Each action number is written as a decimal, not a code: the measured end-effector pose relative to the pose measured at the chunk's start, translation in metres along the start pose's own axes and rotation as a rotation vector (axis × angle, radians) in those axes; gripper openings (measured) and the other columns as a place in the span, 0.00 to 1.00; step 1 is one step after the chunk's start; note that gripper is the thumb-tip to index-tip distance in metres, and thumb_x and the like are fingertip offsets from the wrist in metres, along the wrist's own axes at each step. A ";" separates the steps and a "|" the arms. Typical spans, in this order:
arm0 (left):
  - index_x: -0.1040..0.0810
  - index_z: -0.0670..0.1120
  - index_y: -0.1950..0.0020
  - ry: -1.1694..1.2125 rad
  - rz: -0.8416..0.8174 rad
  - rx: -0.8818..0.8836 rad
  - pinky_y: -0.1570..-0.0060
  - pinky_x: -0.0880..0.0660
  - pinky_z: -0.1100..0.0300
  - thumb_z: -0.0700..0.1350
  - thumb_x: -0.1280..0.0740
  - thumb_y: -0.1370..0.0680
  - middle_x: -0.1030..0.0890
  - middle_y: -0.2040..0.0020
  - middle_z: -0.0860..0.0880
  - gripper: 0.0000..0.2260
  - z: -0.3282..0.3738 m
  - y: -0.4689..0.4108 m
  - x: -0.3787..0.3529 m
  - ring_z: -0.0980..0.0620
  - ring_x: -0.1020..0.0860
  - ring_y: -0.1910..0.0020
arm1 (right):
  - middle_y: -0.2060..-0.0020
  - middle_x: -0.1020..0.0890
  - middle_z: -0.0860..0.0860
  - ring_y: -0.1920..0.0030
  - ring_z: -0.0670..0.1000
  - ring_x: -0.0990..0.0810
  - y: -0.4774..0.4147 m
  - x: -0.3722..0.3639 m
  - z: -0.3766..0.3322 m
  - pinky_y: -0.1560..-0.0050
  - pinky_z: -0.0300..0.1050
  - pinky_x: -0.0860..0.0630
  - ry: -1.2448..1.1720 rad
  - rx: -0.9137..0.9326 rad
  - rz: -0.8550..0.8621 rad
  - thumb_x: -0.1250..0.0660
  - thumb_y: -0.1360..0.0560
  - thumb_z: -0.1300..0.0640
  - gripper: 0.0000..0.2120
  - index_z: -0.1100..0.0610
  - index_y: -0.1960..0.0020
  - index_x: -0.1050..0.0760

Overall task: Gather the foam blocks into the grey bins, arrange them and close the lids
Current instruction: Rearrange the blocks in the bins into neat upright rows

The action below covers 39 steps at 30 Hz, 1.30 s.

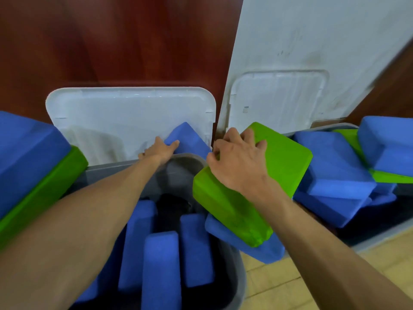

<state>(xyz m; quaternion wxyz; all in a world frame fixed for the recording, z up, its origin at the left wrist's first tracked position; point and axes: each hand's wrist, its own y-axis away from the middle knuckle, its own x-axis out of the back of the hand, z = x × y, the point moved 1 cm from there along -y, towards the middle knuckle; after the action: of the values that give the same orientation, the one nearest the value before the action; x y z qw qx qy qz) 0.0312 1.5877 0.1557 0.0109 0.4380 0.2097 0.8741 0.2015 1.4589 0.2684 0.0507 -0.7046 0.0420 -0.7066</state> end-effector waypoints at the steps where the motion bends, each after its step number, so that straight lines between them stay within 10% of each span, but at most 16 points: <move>1: 0.42 0.44 0.24 -0.003 0.010 0.021 0.30 0.45 0.48 0.67 0.43 0.23 0.35 0.26 0.42 0.36 0.001 -0.003 -0.001 0.40 0.37 0.27 | 0.41 0.27 0.51 0.39 0.58 0.34 0.001 -0.004 -0.002 0.47 0.55 0.37 0.005 0.001 0.039 0.49 0.24 0.43 0.21 0.51 0.44 0.22; 12: 0.39 0.44 0.31 -0.005 0.046 -0.011 0.31 0.41 0.43 0.62 0.34 0.26 0.29 0.33 0.40 0.32 0.002 -0.028 -0.019 0.39 0.30 0.33 | 0.55 0.21 0.51 0.53 0.58 0.26 0.001 -0.019 -0.004 0.57 0.51 0.35 0.014 -0.060 0.279 0.48 0.30 0.43 0.22 0.52 0.59 0.18; 21: 0.35 0.40 0.29 0.245 0.324 -0.244 0.36 0.32 0.52 0.44 0.23 0.33 0.33 0.33 0.40 0.36 0.022 0.004 -0.010 0.40 0.29 0.37 | 0.54 0.22 0.51 0.52 0.57 0.27 0.000 -0.019 -0.001 0.56 0.51 0.36 0.012 -0.042 0.283 0.48 0.27 0.42 0.22 0.52 0.57 0.19; 39: 0.32 0.43 0.37 0.219 0.525 -0.639 0.49 0.30 0.53 0.45 0.24 0.39 0.35 0.39 0.43 0.33 0.024 0.116 0.068 0.44 0.33 0.39 | 0.53 0.22 0.57 0.52 0.60 0.23 0.015 -0.005 -0.003 0.55 0.52 0.30 -0.108 -0.057 0.285 0.41 0.24 0.53 0.12 0.60 0.53 0.23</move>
<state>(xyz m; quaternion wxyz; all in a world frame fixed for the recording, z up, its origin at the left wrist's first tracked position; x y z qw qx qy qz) 0.0266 1.5039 0.2640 -0.0993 0.3557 -0.1903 0.9096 0.1987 1.4451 0.2617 0.1326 -0.7296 0.1587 -0.6518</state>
